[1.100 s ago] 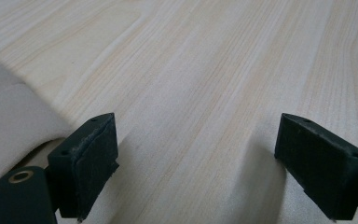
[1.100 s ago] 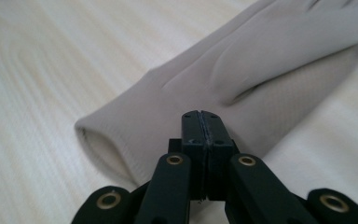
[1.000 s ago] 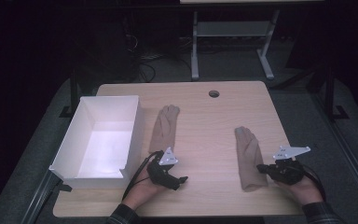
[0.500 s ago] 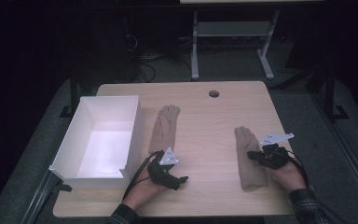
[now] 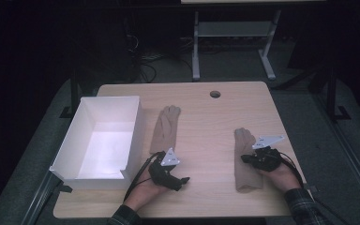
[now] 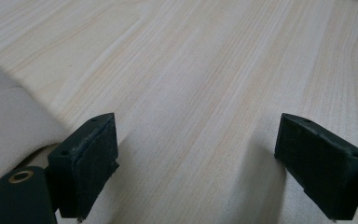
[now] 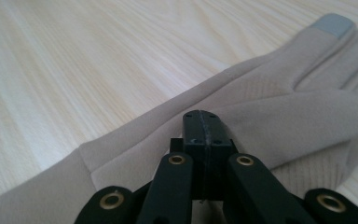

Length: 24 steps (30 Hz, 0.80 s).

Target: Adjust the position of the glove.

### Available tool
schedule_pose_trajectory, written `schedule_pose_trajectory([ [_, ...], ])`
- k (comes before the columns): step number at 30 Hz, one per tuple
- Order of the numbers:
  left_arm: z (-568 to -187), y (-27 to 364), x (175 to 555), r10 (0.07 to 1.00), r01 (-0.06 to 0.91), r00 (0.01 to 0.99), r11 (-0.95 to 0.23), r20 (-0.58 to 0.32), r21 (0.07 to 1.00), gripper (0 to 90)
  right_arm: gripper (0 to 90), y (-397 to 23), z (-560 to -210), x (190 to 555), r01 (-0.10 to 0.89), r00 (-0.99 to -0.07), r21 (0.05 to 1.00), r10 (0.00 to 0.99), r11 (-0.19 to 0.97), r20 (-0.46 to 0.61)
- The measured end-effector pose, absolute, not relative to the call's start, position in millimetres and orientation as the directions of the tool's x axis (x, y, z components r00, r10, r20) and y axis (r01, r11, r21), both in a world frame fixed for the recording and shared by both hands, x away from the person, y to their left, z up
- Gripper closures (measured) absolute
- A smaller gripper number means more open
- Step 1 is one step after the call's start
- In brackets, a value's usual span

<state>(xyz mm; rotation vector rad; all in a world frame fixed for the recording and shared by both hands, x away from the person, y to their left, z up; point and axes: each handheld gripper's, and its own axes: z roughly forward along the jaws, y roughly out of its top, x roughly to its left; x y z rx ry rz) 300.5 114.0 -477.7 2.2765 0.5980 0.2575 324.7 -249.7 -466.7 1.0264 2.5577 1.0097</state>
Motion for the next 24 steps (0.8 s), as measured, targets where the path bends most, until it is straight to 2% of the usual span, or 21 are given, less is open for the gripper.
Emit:
schedule_pose_trajectory([
  [9, -478, 114, 300, 0.492, 0.340, 0.870, -0.606, 0.003, 0.719, 12.5, 90.0, -219, -466, 324, 0.474, -0.797, 0.663, 0.602, 0.579, 0.045],
  [15, -478, 114, 301, 0.492, 0.340, 0.870, -0.606, 0.003, 0.719, 12.5, 88.7, -216, -467, 322, 0.467, -0.801, 0.673, 0.597, 0.573, 0.048],
  [17, -478, 114, 301, 0.492, 0.340, 0.870, -0.606, 0.004, 0.719, 12.6, 75.4, -217, -464, 320, 0.468, -0.802, 0.685, 0.593, 0.559, 0.063],
  [19, -478, 114, 301, 0.492, 0.340, 0.870, -0.606, 0.004, 0.719, 12.5, 72.4, -221, -457, 317, 0.458, -0.795, 0.714, 0.603, 0.530, 0.062],
  [24, -478, 114, 300, 0.493, 0.340, 0.870, -0.605, 0.003, 0.720, 12.5, 55.3, -241, -454, 316, 0.470, -0.739, 0.738, 0.673, 0.484, 0.029],
])
